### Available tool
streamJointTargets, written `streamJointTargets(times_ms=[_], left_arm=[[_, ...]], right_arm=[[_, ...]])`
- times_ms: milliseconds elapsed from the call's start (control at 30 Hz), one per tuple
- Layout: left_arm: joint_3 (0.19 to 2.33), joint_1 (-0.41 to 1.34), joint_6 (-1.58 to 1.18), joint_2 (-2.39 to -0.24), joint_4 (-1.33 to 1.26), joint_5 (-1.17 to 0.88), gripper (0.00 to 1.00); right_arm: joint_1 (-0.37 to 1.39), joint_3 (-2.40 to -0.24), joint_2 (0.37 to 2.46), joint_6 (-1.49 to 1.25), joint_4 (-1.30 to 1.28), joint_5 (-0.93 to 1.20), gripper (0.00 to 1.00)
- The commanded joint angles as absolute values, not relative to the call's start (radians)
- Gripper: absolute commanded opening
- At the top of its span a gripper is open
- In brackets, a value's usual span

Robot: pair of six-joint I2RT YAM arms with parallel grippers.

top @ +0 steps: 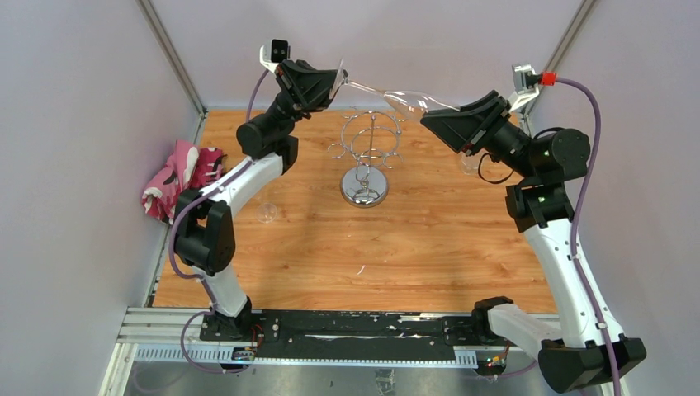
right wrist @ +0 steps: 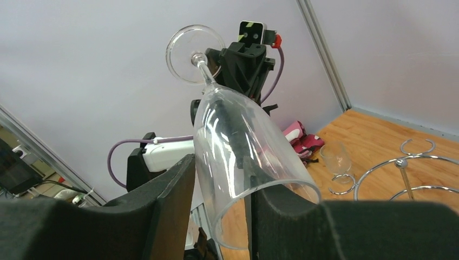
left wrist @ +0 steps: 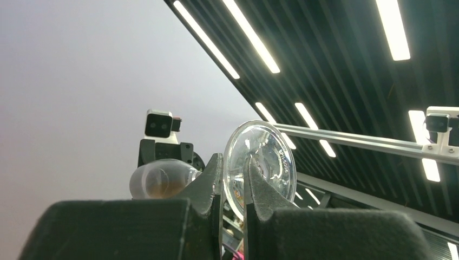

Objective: Take the wine glass off the wine glass rack

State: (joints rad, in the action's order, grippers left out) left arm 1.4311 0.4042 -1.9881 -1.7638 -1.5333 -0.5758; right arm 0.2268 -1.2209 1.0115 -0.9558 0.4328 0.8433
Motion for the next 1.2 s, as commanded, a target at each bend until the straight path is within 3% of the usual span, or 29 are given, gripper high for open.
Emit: streamJointTargets(times_ms=[0, 433, 733, 800, 1000, 1067, 1167], left_arm=[[1.346, 0.504, -1.730, -1.801, -1.557, -0.893, 0.00], [1.167, 0.519, -1.657, -1.747, -1.557, -0.875, 0.00], [1.193, 0.525, -1.672, -1.803, -1.557, -0.863, 0.00], [1.205, 0.525, -1.678, -1.809, -1.557, -0.862, 0.00], [1.233, 0.525, -1.687, -1.804, -1.557, -0.867, 0.00], [1.237, 0.526, -1.689, -1.801, -1.557, -0.869, 0.00], [1.242, 0.526, -1.690, -1.800, -1.557, -0.872, 0.00]], right_arm=[[0.284, -1.231, 0.982, -0.942, 0.526, 0.922, 0.00], [0.284, -1.185, 0.886, -0.856, 0.402, 0.849, 0.00], [0.284, -1.211, 0.872, -0.764, 0.208, 0.813, 0.00], [0.284, -1.224, 0.885, -0.759, 0.178, 0.816, 0.10], [0.284, -1.202, 0.880, -0.742, 0.162, 0.775, 0.60], [0.284, -1.201, 0.882, -0.738, 0.153, 0.762, 0.67], [0.284, -1.201, 0.888, -0.738, 0.148, 0.760, 0.61]])
